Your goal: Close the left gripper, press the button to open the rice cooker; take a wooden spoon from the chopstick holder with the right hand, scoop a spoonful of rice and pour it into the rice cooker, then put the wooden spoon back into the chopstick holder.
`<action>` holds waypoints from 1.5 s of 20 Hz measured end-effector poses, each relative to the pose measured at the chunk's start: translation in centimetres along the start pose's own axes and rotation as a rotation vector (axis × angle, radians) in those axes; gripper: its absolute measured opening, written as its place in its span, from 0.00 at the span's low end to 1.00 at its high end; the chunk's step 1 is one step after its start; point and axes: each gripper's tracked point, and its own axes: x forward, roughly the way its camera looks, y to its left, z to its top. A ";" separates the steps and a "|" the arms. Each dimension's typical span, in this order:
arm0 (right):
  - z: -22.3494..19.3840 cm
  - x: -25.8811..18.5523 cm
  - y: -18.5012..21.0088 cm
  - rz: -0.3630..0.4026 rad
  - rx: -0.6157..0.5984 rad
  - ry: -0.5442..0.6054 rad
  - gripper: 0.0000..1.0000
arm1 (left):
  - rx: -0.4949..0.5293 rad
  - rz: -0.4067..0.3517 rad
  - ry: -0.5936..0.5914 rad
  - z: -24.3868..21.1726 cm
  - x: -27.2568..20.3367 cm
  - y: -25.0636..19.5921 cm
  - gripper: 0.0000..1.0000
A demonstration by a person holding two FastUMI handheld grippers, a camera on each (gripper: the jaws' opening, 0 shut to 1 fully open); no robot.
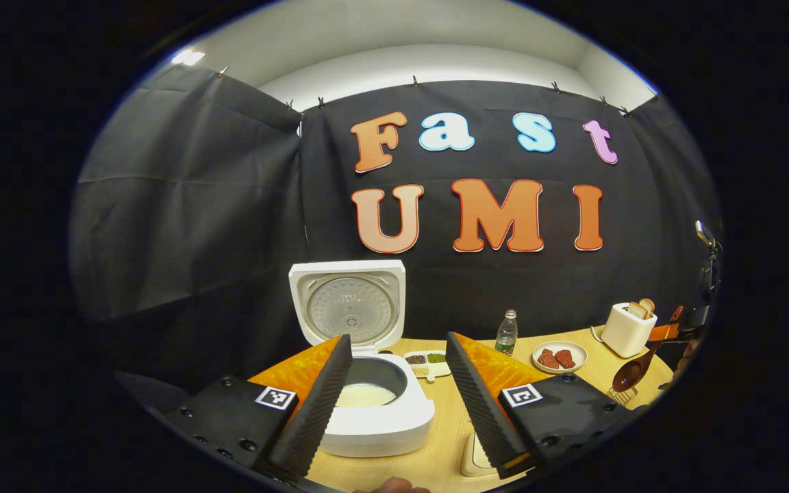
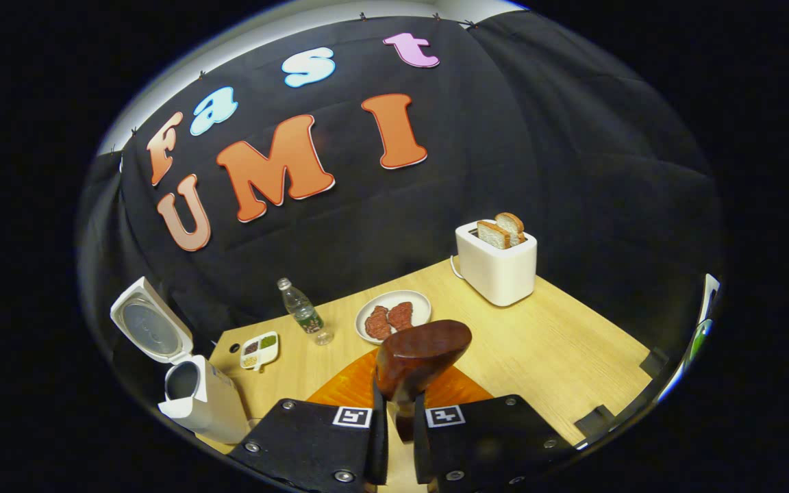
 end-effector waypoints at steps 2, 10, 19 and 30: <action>-0.5 -1.2 2.9 0.053 0.019 0.011 0.14 | -0.011 0.006 0.009 -0.3 0.5 1.1 0.94; -7.4 -2.3 12.1 0.190 -0.090 0.108 0.15 | -0.009 0.034 0.038 -1.2 0.7 5.3 0.96; -13.1 1.0 12.4 0.136 -0.298 0.143 0.14 | 0.007 0.093 0.074 -2.3 1.2 8.9 0.97; -16.4 3.0 11.6 0.022 -0.620 0.003 0.15 | 0.029 0.089 0.108 -3.3 2.5 9.6 0.97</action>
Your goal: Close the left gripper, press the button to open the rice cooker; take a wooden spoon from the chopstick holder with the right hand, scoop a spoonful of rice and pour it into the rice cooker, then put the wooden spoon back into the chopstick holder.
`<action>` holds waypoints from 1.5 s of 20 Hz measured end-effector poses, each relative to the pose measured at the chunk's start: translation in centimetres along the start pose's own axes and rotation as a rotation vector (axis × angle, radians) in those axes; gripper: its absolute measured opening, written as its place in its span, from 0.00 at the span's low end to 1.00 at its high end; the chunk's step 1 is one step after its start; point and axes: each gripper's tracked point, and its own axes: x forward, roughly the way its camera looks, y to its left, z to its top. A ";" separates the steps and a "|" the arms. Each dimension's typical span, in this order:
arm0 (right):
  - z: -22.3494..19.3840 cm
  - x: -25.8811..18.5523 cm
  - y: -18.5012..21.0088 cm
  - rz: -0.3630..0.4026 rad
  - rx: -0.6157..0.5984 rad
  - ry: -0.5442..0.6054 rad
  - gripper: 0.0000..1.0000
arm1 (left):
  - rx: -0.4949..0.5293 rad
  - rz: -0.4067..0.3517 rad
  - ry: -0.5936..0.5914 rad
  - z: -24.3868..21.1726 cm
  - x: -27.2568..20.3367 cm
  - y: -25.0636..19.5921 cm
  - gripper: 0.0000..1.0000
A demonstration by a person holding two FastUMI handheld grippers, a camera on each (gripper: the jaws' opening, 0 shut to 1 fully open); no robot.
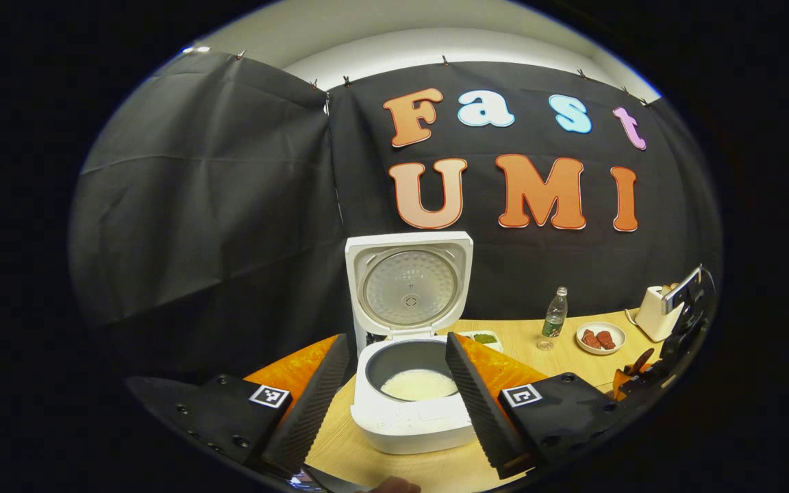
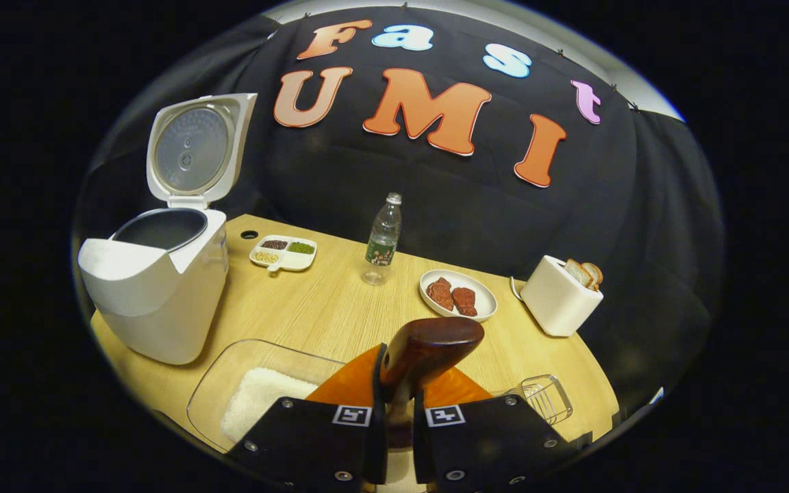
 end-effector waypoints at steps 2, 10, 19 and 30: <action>-1.3 0.1 0.5 -0.007 0.013 0.024 0.15 | 0.005 -0.006 0.010 -0.3 0.3 0.3 0.97; -0.7 -0.3 6.7 0.086 0.052 0.018 0.15 | 0.018 -0.047 0.035 -1.3 0.8 1.5 0.96; -1.0 -0.7 8.2 0.175 0.351 0.158 0.14 | 0.015 -0.071 0.038 -1.6 1.7 2.6 0.96; -1.4 -0.2 7.0 0.258 0.662 0.263 0.15 | 0.031 -0.108 0.029 -1.1 2.1 1.3 0.97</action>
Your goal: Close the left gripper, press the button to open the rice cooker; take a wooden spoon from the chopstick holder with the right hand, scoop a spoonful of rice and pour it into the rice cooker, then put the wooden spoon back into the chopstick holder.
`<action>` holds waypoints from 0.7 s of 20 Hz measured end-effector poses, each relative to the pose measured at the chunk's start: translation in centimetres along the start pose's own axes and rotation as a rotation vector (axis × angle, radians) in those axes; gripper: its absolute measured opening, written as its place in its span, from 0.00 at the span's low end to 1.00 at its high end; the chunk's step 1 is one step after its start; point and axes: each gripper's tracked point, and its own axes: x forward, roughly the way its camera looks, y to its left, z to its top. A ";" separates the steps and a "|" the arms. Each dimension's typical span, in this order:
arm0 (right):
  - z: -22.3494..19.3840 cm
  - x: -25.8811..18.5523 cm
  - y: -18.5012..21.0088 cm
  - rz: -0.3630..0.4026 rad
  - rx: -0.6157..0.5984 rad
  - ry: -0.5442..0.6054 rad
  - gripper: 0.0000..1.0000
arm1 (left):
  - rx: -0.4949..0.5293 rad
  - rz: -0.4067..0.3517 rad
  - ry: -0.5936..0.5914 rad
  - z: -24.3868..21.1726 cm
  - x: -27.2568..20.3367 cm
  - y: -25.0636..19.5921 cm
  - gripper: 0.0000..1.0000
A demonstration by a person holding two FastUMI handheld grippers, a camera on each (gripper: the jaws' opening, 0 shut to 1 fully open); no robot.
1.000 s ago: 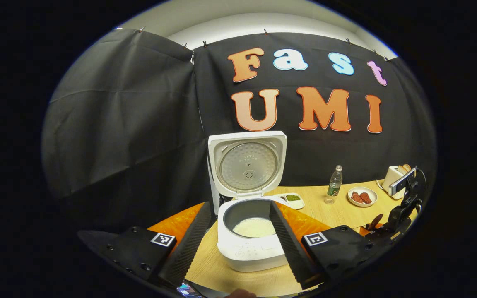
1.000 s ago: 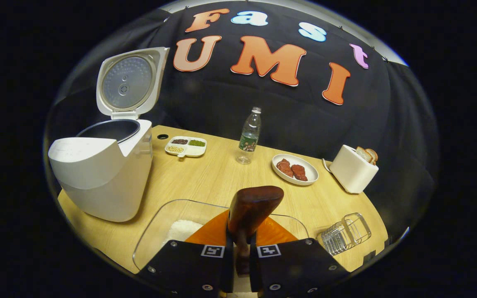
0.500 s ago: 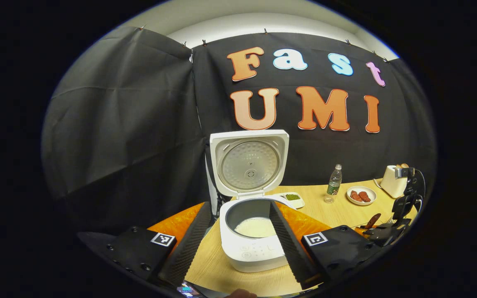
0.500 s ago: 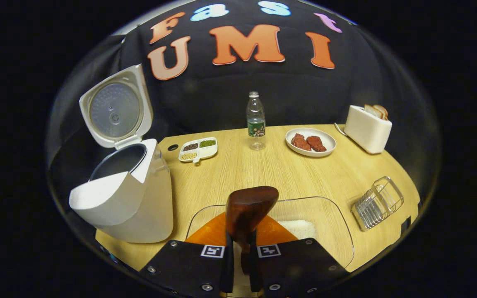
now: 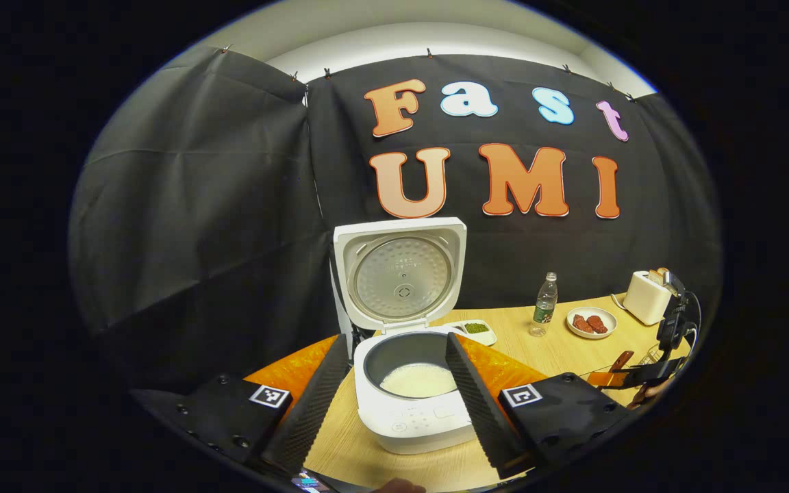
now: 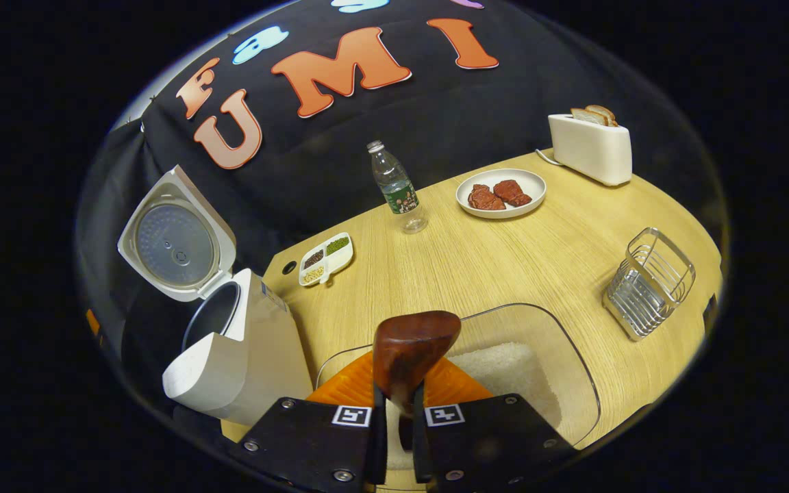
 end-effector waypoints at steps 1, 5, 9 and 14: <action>0.1 -0.1 -0.1 0.015 0.019 0.006 0.14 | -0.001 0.000 0.003 -0.1 0.0 -0.1 0.97; 0.1 -0.6 0.2 0.080 0.077 0.038 0.14 | 0.008 0.002 0.000 0.1 -0.2 -0.3 0.97; 0.0 -0.8 0.7 0.134 0.129 0.055 0.14 | 0.024 -0.012 -0.006 0.4 -0.4 -1.5 0.96; -0.2 -0.9 0.4 0.165 0.162 0.071 0.14 | 0.041 -0.017 -0.018 0.9 -1.0 -2.4 0.96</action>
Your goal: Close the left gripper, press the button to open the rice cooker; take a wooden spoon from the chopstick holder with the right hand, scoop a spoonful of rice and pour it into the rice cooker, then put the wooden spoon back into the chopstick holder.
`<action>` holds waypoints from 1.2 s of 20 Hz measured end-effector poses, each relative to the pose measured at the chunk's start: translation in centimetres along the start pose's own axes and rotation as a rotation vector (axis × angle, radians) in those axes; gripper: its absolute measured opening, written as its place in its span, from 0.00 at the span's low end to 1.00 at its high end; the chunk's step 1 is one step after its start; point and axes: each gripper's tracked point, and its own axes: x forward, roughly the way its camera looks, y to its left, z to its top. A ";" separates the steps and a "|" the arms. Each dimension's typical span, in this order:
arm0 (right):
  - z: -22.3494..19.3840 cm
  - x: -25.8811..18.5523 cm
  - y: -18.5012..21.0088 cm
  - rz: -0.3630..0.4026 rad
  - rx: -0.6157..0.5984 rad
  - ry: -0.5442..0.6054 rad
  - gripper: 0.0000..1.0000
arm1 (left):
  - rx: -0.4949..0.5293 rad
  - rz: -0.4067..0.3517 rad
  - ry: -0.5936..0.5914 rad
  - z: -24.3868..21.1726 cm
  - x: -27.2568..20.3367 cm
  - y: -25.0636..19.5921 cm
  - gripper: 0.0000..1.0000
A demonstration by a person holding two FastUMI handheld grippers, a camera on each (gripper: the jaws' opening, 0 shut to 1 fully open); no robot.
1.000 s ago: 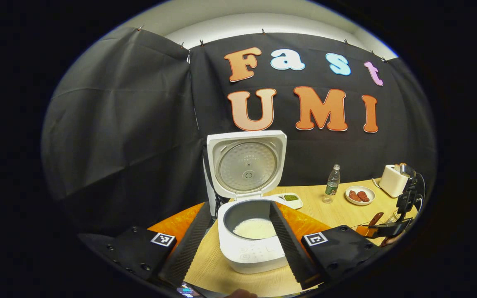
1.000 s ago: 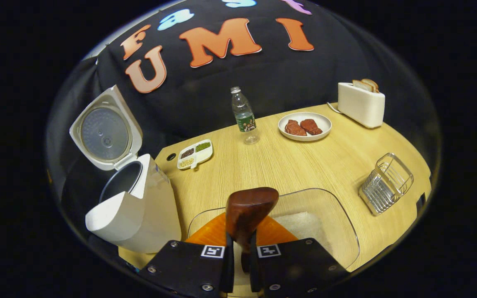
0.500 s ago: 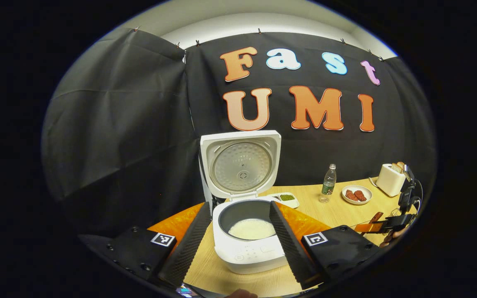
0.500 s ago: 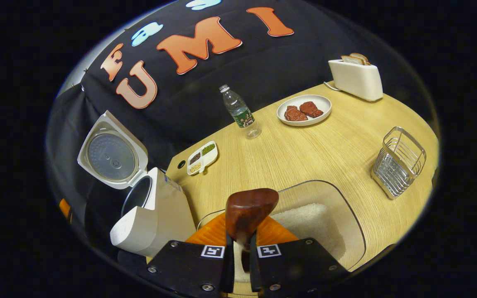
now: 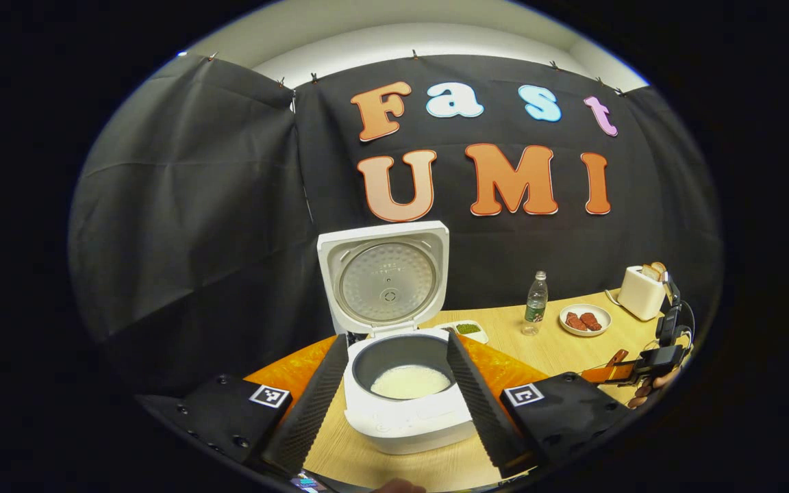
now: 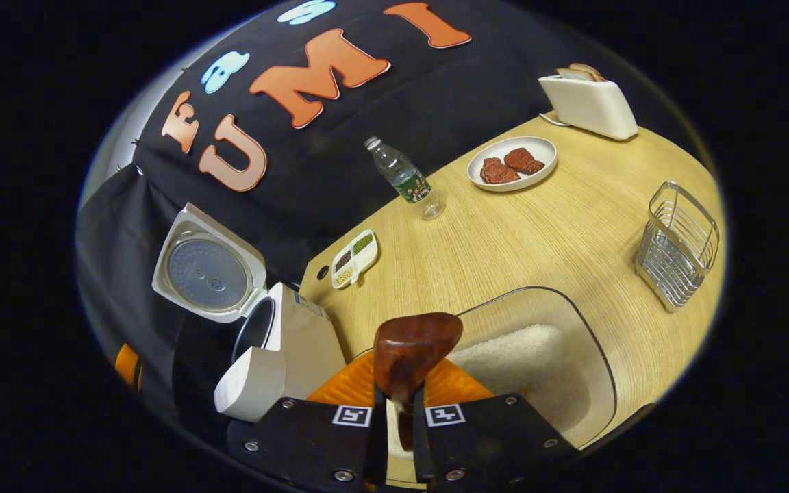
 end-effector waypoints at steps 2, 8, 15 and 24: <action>0.2 -0.4 -0.3 0.019 0.033 0.003 0.14 | -0.001 0.006 -0.001 0.1 -0.2 -0.1 0.99; 3.0 -2.2 -3.2 0.042 0.123 -0.027 0.14 | -0.017 0.008 0.000 0.4 -0.8 -1.7 0.99; 6.6 -4.5 -5.5 0.101 0.228 -0.049 0.14 | -0.038 0.010 -0.012 0.9 -1.5 -4.2 0.96; 9.0 -5.7 -5.1 0.215 0.419 -0.053 0.14 | -0.065 0.043 -0.011 0.8 -2.6 -5.6 0.96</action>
